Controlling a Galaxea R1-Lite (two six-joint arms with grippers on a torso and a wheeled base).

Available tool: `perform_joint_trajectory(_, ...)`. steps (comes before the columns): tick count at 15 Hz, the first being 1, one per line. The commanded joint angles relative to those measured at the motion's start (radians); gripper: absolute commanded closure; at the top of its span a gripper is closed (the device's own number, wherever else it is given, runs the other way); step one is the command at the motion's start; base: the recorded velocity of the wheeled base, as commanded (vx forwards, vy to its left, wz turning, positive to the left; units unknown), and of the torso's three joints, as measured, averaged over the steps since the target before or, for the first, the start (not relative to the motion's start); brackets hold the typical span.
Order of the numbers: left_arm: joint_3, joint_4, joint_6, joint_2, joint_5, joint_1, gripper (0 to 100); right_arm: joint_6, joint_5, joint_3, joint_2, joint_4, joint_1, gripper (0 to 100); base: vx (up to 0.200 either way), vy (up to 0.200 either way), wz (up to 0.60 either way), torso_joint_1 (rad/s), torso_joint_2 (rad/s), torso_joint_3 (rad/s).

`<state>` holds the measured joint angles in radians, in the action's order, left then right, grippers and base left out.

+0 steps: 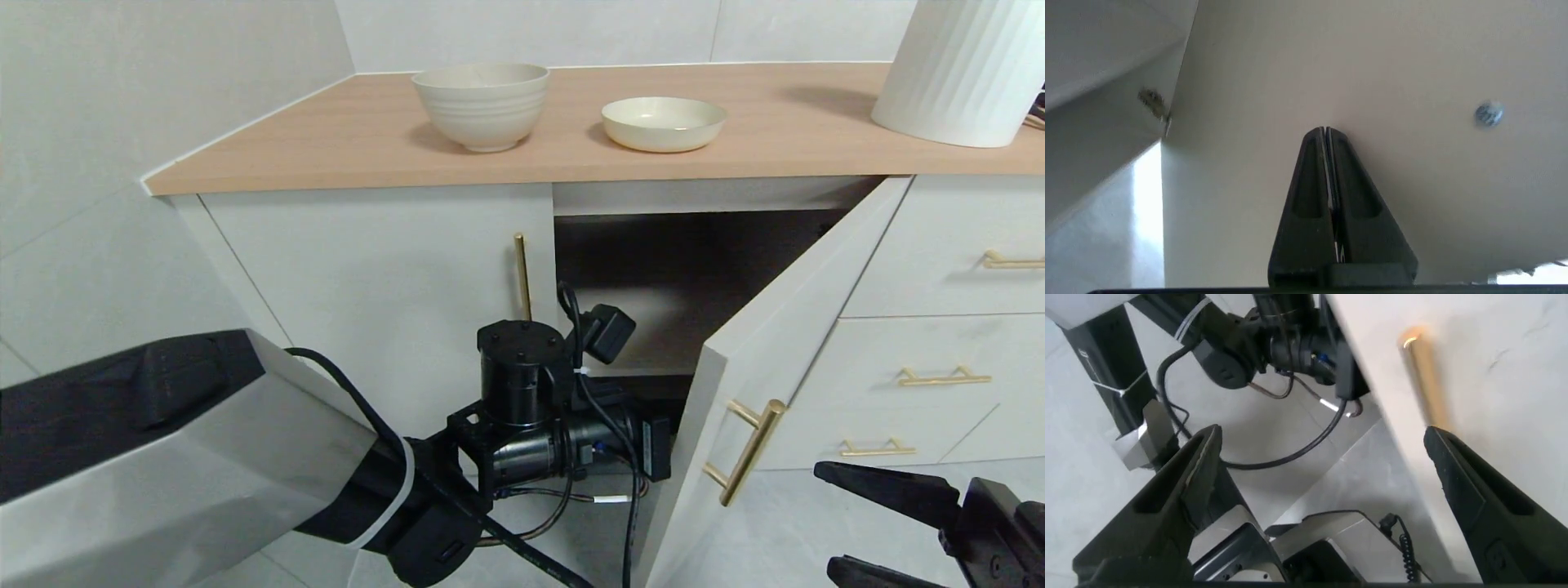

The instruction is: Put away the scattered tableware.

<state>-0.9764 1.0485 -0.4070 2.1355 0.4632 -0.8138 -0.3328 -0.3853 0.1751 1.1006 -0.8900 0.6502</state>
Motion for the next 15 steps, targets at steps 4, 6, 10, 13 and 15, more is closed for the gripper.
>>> perform_joint_trajectory(4, -0.033, -0.004, -0.046, 0.001, 0.005, -0.001, 100, 0.0, -0.035, 0.0, -0.027, -0.001, 0.008, 0, 0.0, 0.0, 0.0, 0.0, 0.0, 0.0)
perform_joint_trajectory(6, -0.03, -0.002, -0.046, 0.003, 0.003, -0.004, 100, -0.002, -0.06, 0.006, -0.044, -0.001, 0.014, 0, 0.0, 0.0, 0.0, 0.0, 0.0, 0.0)
perform_joint_trajectory(10, -0.03, -0.002, -0.046, -0.006, -0.005, -0.059, 100, -0.002, -0.073, 0.037, -0.085, 0.011, 0.058, 0, 0.0, 0.0, 0.0, 0.0, 0.0, 0.0)
perform_joint_trajectory(13, -0.033, -0.004, -0.046, -0.005, -0.006, -0.123, 100, -0.002, -0.099, 0.049, -0.105, 0.009, 0.089, 0, 0.0, 0.0, 0.0, 0.0, 0.0, 0.0)
perform_joint_trajectory(15, -0.054, -0.01, -0.046, -0.008, -0.006, -0.208, 100, 0.001, -0.11, 0.075, -0.116, 0.003, 0.088, 0, 0.0, 0.0, 0.0, 0.0, 0.0, 0.0)
